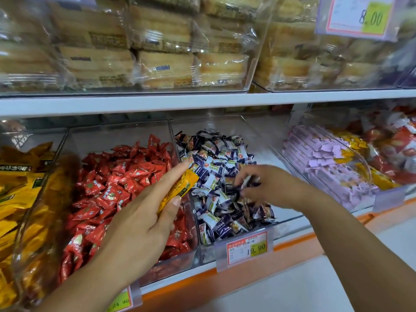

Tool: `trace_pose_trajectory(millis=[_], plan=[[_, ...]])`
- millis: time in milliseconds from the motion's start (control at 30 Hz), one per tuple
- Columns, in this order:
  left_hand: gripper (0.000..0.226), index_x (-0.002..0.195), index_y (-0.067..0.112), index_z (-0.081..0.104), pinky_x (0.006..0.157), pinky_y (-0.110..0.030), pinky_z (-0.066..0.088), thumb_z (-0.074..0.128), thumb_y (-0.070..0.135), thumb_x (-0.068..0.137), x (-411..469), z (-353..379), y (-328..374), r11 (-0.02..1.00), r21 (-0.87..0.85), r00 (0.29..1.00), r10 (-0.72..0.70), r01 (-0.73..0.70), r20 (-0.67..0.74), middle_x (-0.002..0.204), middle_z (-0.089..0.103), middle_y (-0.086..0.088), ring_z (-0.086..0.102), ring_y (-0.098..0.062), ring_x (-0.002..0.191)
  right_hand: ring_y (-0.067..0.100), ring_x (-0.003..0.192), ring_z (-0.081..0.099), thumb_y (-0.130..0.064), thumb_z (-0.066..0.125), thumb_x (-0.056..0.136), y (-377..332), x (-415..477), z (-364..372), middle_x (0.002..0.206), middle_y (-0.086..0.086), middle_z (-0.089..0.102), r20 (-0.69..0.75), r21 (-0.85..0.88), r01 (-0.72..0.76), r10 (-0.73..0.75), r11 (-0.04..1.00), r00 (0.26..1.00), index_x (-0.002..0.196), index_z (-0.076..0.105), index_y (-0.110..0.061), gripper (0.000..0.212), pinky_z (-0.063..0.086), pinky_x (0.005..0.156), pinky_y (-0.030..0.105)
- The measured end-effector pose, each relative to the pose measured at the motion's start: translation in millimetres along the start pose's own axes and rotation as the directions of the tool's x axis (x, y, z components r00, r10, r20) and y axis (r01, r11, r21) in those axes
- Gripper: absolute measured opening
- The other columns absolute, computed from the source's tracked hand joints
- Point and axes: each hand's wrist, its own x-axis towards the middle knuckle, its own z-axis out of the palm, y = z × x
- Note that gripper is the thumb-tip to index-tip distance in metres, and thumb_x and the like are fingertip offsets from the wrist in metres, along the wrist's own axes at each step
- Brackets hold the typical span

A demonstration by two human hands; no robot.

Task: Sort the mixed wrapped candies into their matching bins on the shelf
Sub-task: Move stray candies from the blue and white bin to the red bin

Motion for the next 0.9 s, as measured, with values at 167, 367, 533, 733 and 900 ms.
trace_pose_trajectory(millis=[167,367,533,733,900], plan=[[0.08,0.104,0.043,0.065,0.095,-0.05,0.05,0.079,0.072,0.031,37,-4,-117,0.998,0.0,0.998,-0.062,0.062,0.017,0.126,0.063,0.003,0.065,-0.016,0.086,0.006,0.105,0.056,-0.031,0.068,0.089,-10,-8,-17,0.127,-0.018,0.049,-0.11,0.034,0.132,-0.127,0.991,0.986,0.11,0.06,-0.048,0.028,0.045,0.076,0.014],[0.027,0.111,0.055,0.052,0.059,-0.044,0.055,0.053,0.046,0.086,-38,-9,45,0.996,0.014,0.991,0.089,-0.088,-0.103,0.091,0.062,0.017,0.064,-0.022,0.069,0.014,0.147,0.008,-0.057,0.073,0.074,-31,-20,12,0.158,-0.018,0.002,0.278,-0.272,0.085,-0.006,0.958,0.96,0.14,0.022,-0.062,0.083,0.022,0.116,0.037],[0.027,0.097,0.052,0.045,0.048,-0.032,0.042,0.047,0.066,0.074,-38,-12,52,0.997,0.042,0.996,0.067,-0.065,-0.057,0.078,0.061,0.01,0.059,-0.015,0.055,0.028,0.144,0.009,-0.061,0.076,0.069,-32,-10,43,0.15,-0.014,0.003,0.226,-0.375,0.141,-0.057,0.916,0.972,0.141,0.009,-0.06,0.099,0.037,0.108,0.048],[0.028,0.102,0.056,0.044,0.049,-0.032,0.049,0.052,0.058,0.075,-38,-12,52,1.0,-0.012,1.0,0.017,-0.017,-0.003,0.079,0.066,0.016,0.063,-0.013,0.053,0.019,0.105,0.052,-0.031,0.079,0.077,-11,8,35,0.123,-0.003,0.031,0.087,-0.196,0.122,-0.107,0.973,0.99,0.117,0.051,-0.041,0.049,0.05,0.085,0.026],[0.031,0.103,0.061,0.049,0.045,-0.023,0.046,0.063,0.042,0.082,-39,-11,50,0.999,-0.016,0.999,0.04,-0.04,-0.007,0.067,0.061,0.011,0.053,-0.02,0.046,0.015,0.1,0.059,-0.025,0.074,0.084,1,18,16,0.12,0.001,0.053,-0.229,-0.005,0.147,-0.144,0.989,0.963,0.1,0.057,-0.044,0.03,0.04,0.07,0.004]])
